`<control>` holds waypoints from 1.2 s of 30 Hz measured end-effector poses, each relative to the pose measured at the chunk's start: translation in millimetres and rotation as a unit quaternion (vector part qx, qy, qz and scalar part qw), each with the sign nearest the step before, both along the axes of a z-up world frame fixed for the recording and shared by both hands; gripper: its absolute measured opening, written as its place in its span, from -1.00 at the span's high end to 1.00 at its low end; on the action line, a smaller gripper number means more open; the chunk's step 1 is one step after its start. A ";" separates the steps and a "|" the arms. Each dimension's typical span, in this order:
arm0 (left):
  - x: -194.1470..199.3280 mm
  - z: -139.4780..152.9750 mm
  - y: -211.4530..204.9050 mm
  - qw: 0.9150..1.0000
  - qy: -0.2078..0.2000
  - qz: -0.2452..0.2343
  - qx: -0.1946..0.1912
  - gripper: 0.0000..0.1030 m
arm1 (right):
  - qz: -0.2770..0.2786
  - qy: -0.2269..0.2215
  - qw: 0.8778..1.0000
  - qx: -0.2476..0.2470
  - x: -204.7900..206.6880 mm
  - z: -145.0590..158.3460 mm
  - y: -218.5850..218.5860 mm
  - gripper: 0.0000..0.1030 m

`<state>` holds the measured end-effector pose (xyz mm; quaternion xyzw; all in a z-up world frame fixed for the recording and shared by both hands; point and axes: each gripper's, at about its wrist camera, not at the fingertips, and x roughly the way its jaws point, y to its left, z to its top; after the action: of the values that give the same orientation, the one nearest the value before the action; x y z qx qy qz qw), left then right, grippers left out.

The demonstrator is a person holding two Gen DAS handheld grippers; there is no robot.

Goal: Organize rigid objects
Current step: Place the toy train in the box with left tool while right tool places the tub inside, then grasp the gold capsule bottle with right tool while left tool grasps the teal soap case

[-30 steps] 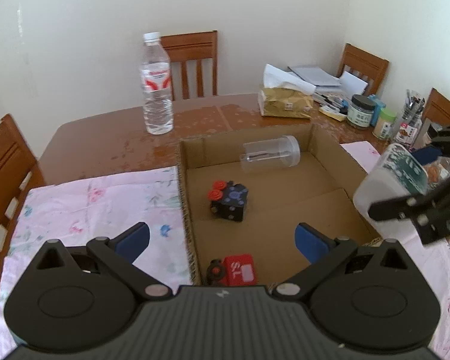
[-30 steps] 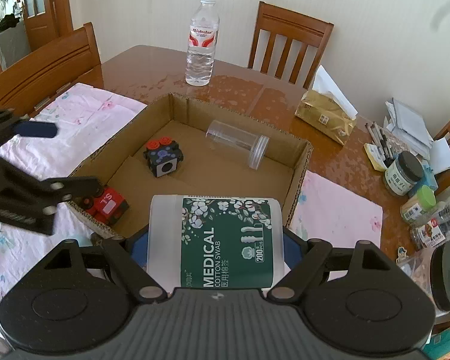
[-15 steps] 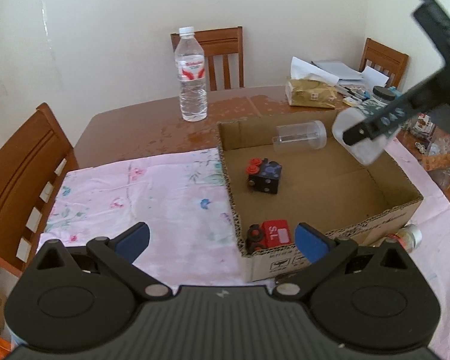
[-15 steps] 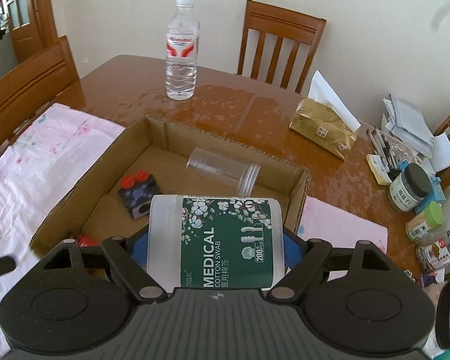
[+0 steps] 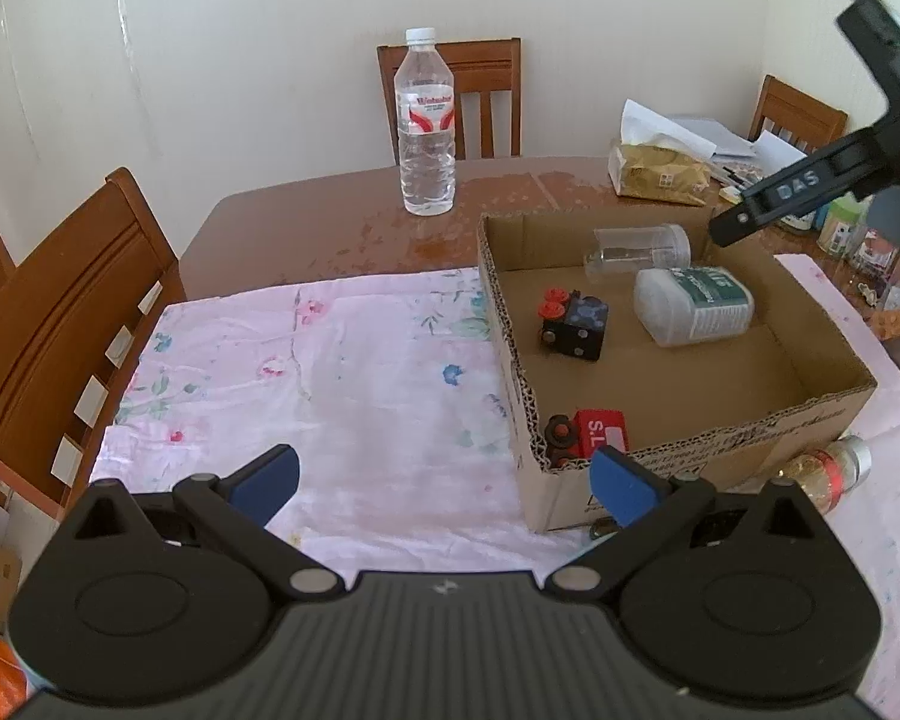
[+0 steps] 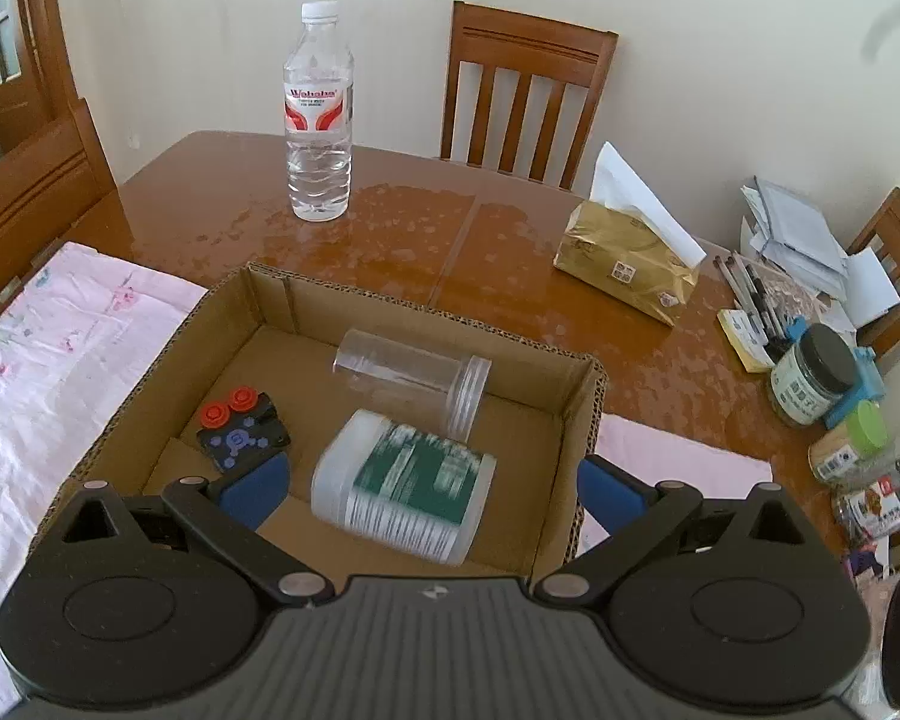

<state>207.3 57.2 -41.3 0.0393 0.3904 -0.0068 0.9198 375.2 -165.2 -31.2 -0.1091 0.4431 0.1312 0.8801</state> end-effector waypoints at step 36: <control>-24.9 -26.7 -17.0 0.998 0.056 -0.026 -0.026 -0.99 | -0.100 0.040 0.994 -0.001 -138.6 -72.6 -20.0 -1.00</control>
<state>182.4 40.2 -68.0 0.0254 0.4401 -0.0433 0.8965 236.6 -185.2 -103.8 -0.0600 0.4870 0.0467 0.8701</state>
